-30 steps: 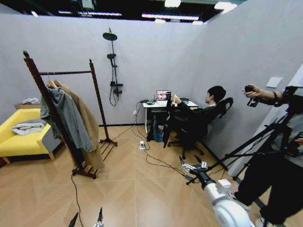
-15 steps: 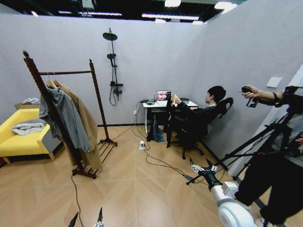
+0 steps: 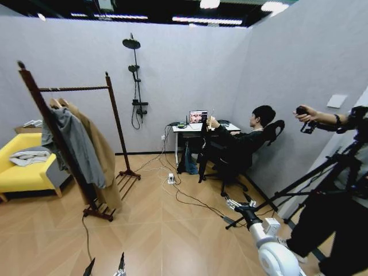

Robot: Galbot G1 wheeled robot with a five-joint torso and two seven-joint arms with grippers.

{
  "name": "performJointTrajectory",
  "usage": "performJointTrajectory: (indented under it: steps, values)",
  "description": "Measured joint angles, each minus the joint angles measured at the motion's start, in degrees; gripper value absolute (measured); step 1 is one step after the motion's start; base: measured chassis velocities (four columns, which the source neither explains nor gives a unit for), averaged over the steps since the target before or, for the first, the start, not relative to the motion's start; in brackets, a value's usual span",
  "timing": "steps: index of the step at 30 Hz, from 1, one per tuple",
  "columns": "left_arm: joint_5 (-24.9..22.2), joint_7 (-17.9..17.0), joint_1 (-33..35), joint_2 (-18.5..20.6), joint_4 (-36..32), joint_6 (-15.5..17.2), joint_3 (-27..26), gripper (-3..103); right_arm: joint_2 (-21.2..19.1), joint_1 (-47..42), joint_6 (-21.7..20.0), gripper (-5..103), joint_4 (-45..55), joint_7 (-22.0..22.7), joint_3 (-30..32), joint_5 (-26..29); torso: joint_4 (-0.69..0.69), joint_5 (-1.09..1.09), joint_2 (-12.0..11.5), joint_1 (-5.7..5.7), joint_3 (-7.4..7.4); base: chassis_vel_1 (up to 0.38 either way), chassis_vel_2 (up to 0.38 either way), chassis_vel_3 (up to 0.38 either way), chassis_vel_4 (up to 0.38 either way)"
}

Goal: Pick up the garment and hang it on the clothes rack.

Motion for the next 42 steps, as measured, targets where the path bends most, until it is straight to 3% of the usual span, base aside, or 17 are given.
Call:
performJointTrajectory:
  steps: [10,16,27,42]
  values:
    - [0.0,0.03,-0.01,0.0,0.0,0.0,0.0,100,2.36,1.11,5.42,100,-1.39,0.82,-1.54,-2.47,0.01,-0.02,-0.02,0.04,0.01,-0.309,0.155,0.337,-0.17]
    - [0.0,0.01,-0.01,0.02,0.0,0.0,-0.04,100,2.07,0.6,5.1,100,-1.86,-0.79,-0.73,-2.05,-0.05,-0.04,0.0,-0.02,-0.01,-0.057,0.105,0.016,-0.04]
    - [0.0,-0.01,0.0,0.01,0.0,0.0,-0.01,100,2.31,-0.39,6.1,100,-2.71,-1.74,-0.56,-2.18,-0.02,-0.01,0.04,-0.06,-0.01,-0.082,-0.003,0.101,0.005]
    - [0.0,-0.01,-0.01,0.0,0.0,0.0,-0.04,100,3.19,-1.43,7.47,100,-2.92,-1.6,-0.28,-2.95,0.0,-0.03,-0.01,0.02,0.0,-0.136,0.171,0.157,-0.176]
